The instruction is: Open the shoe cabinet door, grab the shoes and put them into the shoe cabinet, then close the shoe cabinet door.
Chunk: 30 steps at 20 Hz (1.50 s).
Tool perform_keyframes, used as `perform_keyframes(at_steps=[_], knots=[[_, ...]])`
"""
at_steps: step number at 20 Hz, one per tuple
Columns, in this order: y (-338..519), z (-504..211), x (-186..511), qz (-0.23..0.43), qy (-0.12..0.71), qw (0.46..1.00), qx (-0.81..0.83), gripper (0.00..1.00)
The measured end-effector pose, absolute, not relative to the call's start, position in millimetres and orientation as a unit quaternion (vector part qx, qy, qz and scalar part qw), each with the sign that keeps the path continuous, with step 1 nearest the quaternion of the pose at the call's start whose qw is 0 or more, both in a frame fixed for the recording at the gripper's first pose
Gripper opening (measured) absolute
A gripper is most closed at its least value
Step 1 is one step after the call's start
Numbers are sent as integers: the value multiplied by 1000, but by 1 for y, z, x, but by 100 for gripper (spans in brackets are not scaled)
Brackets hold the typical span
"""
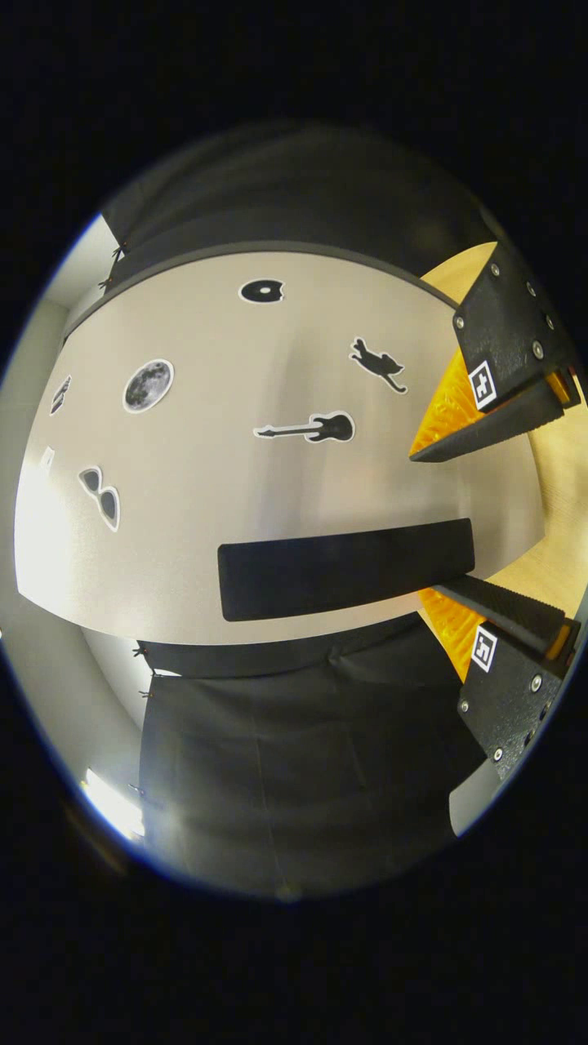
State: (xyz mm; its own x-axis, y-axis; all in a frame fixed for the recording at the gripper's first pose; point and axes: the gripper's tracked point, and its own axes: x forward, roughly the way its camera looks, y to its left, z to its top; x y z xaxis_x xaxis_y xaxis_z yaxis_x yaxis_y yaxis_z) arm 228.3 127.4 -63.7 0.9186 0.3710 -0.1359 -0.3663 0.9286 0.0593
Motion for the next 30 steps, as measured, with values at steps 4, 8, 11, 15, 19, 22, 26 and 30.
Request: perform_keyframes(at_steps=[4, 8, 11, 15, 19, 22, 26, 30], knots=[[153, -62, 251, 169, 62, 984, 8, 86], [162, -62, 262, 131, 50, 990, -17, 89], [160, -64, 267, 103, 44, 993, -34, 91], [161, -65, 270, 88, 42, 995, -22, 92], [161, -67, 272, 76, 37, 996, -30, 93], [161, -68, 273, 66, 34, 997, -35, 93], [161, -70, 275, 58, 33, 997, -38, 93], [160, -71, 268, 73, 51, 996, -15, 93]])
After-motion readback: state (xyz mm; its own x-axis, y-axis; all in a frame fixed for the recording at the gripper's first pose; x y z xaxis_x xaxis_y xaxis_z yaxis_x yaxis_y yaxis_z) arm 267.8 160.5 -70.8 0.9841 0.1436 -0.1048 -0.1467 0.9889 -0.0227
